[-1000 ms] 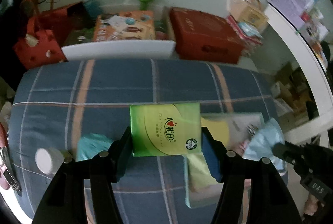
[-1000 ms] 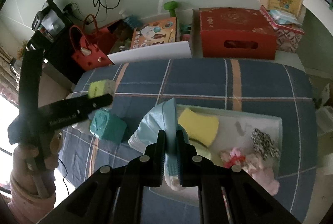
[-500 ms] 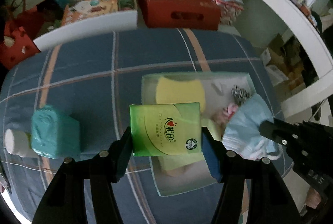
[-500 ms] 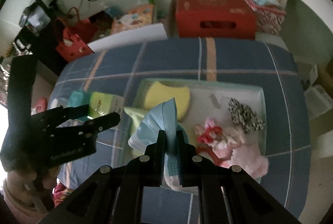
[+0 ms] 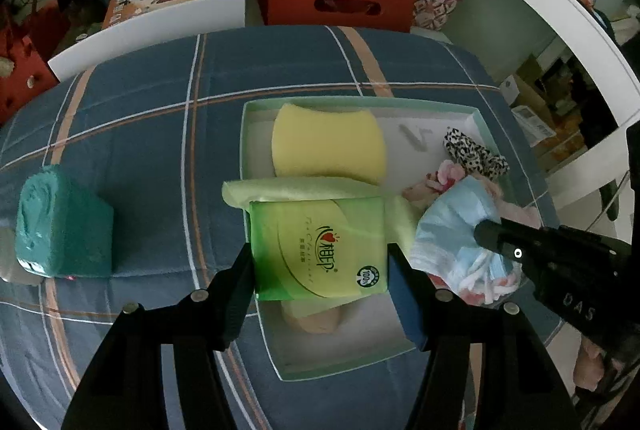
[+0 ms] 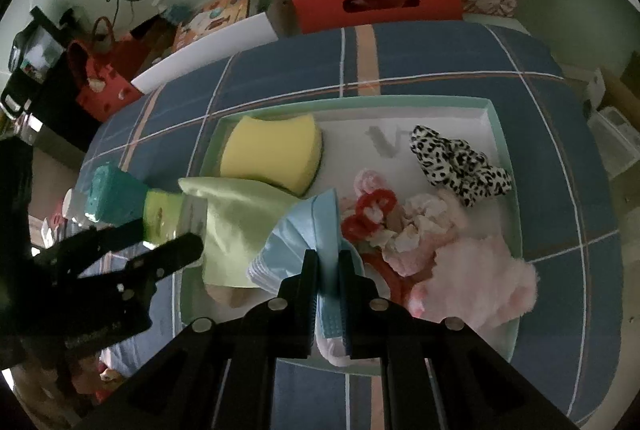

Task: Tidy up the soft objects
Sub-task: 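Carry the mask and tissue packet into the white tray while both tools release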

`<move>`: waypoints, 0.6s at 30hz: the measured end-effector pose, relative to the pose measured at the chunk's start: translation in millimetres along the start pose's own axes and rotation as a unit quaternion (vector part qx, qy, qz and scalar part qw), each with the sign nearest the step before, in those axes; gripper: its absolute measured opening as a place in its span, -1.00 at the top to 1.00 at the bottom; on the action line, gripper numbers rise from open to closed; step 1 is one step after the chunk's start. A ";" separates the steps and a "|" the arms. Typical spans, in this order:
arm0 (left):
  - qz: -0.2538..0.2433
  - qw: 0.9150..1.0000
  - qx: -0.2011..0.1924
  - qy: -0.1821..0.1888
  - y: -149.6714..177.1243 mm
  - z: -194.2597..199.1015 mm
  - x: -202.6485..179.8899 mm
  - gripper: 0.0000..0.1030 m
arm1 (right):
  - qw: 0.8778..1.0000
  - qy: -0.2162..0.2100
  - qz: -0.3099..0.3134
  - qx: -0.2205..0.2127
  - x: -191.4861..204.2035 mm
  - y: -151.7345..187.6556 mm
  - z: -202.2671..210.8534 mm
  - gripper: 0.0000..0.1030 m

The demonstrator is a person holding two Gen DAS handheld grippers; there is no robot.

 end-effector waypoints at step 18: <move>-0.076 0.997 -0.003 0.003 26.2 -32.8 -17.7 -0.25 | 0.990 0.053 -0.124 -0.026 -48.3 28.6 -15.9 0.80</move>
Point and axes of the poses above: each gripper's, at about its wrist camera, not at the fingertips, and z roughly against the way its jaws point, x to its left, y to its underside, the point moved 7 cm from there along -z, roughly the way its jaws point, and after that the axes turned 2 degrees about -x, right-handed, at the moved point
